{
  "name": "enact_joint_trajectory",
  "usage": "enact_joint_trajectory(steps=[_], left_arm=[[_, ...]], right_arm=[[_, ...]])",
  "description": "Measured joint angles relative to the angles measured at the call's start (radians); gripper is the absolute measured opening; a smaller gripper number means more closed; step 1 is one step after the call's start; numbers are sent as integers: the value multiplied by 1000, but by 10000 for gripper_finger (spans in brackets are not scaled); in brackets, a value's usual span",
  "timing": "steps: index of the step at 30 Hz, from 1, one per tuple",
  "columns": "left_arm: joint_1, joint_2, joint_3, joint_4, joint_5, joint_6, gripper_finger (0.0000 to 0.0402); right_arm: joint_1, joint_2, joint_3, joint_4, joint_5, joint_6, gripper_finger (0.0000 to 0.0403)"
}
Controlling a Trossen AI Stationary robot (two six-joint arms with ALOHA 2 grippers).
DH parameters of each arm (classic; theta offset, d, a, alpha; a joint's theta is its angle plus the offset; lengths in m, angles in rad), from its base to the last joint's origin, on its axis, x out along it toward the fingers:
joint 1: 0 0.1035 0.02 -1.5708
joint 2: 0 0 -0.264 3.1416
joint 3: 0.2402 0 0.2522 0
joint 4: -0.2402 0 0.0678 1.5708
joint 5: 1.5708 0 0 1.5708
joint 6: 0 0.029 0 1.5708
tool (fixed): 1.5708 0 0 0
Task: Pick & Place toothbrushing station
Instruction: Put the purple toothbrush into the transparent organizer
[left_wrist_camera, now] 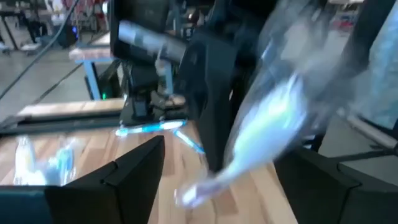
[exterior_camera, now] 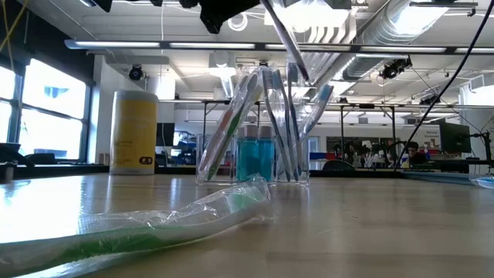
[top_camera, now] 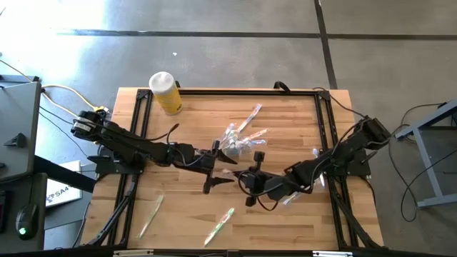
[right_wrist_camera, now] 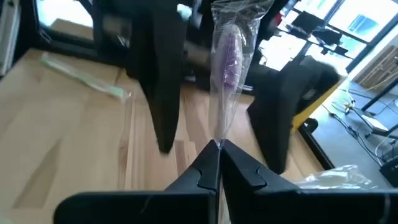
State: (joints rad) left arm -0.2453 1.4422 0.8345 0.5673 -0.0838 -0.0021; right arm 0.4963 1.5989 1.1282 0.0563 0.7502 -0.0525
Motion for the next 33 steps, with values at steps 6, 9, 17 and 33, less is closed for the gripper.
enact_joint_trajectory(steps=[6,9,17,33], left_arm=[[-29,0,0,68,4,67,290],[-33,0,0,74,-6,83,290],[-31,0,0,60,-15,81,290],[-30,0,0,67,-15,108,134]], right_arm=[[-1,15,0,2,-9,3,2],[-1,15,0,12,-15,-3,2],[-2,14,0,28,-25,-22,2],[-2,14,0,8,-49,0,2]])
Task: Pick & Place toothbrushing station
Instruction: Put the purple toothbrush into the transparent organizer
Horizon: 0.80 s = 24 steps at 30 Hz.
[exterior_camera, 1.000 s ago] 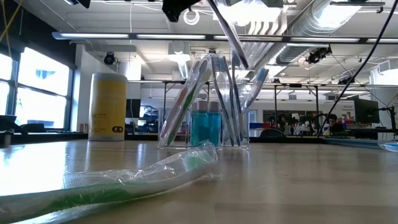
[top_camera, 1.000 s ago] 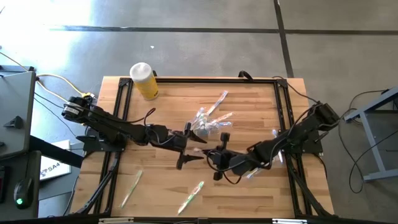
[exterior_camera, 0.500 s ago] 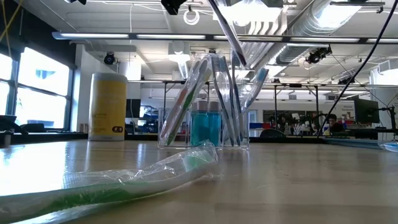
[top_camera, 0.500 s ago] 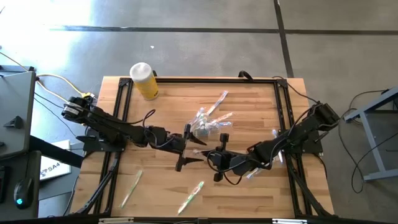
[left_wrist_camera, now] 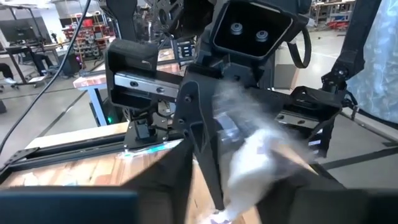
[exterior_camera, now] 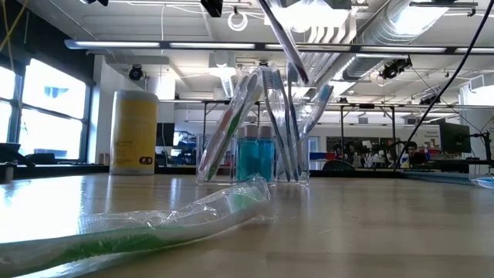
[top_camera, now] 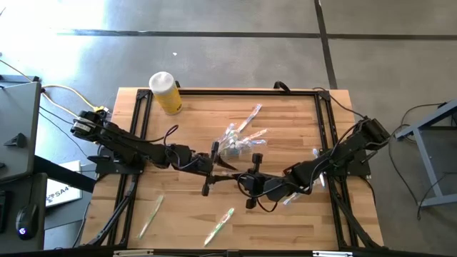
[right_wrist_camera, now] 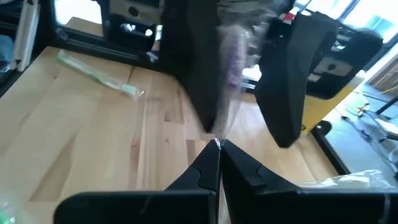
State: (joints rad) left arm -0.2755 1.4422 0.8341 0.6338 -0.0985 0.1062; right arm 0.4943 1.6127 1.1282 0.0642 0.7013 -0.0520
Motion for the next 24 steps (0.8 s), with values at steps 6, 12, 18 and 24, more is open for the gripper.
enact_joint_trajectory(steps=[6,12,18,24], left_arm=[[0,0,0,-8,19,22,34],[0,0,0,-16,18,21,34],[0,0,0,-28,19,21,34],[0,0,0,-35,19,22,34]], right_arm=[[-6,0,0,-17,-38,27,2],[-6,-1,0,-59,-25,14,7],[4,-1,0,-104,23,5,67],[12,-2,0,-125,40,31,169]])
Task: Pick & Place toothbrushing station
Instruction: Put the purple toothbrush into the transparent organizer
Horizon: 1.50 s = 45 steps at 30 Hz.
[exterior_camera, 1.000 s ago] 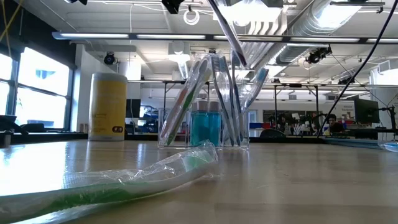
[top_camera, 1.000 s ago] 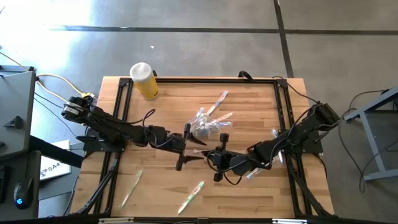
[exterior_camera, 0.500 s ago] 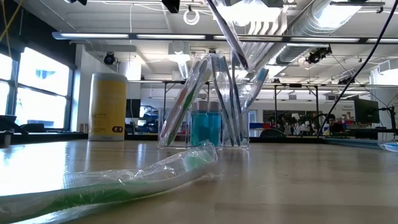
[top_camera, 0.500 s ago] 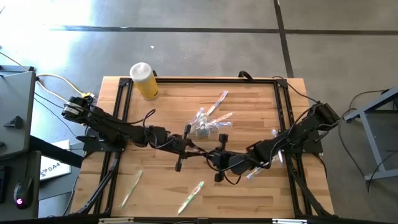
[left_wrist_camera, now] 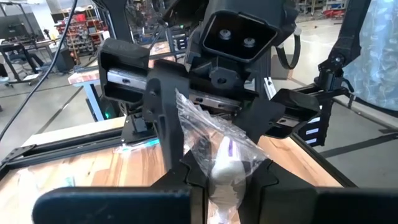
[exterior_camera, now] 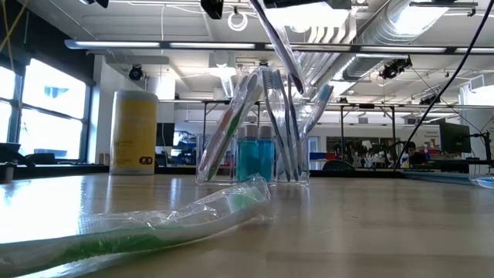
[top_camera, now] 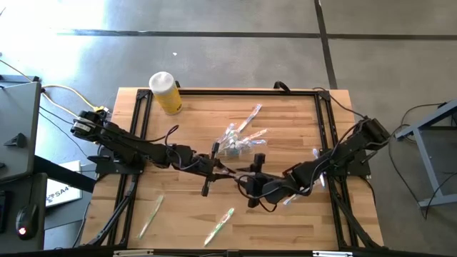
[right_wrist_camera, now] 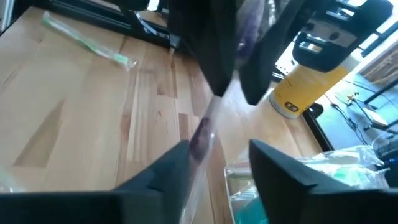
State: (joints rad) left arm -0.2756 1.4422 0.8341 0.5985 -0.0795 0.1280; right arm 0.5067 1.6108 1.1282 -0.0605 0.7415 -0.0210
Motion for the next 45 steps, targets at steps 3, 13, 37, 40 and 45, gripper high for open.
enact_joint_trajectory(steps=[3,13,37,40,45], left_arm=[[0,-2,0,-7,-5,0,34],[0,-99,0,-163,-98,2,34],[193,-253,0,-555,-347,-51,34],[230,-244,1,-598,-301,-91,34],[243,-202,1,-618,-266,-134,34]], right_arm=[[22,-12,0,-33,34,1,215],[129,-40,0,-177,254,52,258],[170,-39,0,-520,436,391,256],[167,-39,0,-521,430,392,256],[158,-39,0,-526,428,393,256]])
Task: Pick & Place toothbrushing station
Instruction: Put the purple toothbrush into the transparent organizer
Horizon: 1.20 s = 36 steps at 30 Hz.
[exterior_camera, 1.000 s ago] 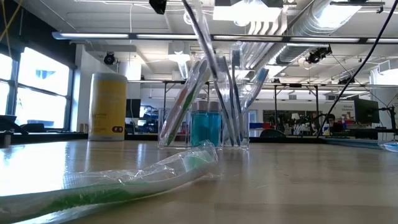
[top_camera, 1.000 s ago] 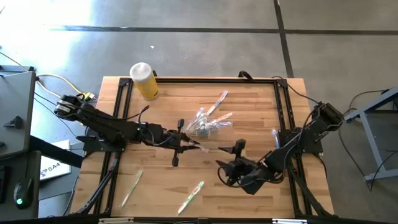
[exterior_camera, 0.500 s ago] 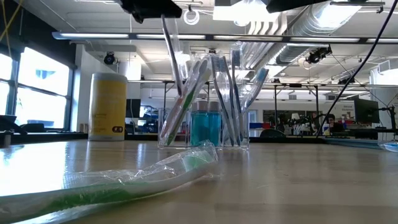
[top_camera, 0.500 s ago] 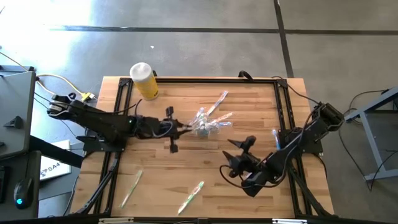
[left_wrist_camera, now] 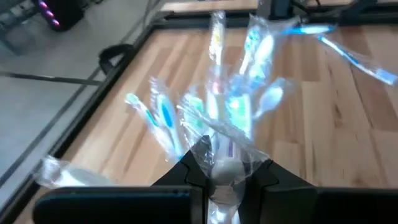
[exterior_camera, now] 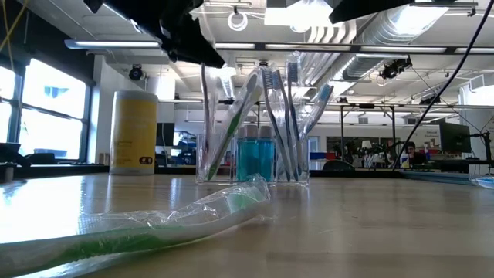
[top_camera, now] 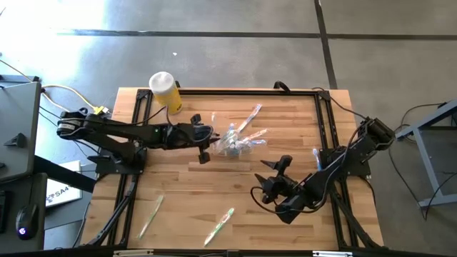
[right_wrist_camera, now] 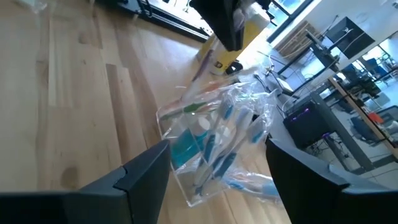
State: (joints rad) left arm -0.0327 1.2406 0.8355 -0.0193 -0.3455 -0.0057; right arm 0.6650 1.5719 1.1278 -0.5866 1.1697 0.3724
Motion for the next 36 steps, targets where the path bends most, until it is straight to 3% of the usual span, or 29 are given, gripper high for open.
enact_joint_trajectory(steps=[6,36], left_arm=[[0,39,0,-6,49,-41,34],[0,139,-2,-35,71,-116,47]], right_arm=[[-8,0,0,-2,-2,2,256],[-7,1,0,-17,-25,25,256]])
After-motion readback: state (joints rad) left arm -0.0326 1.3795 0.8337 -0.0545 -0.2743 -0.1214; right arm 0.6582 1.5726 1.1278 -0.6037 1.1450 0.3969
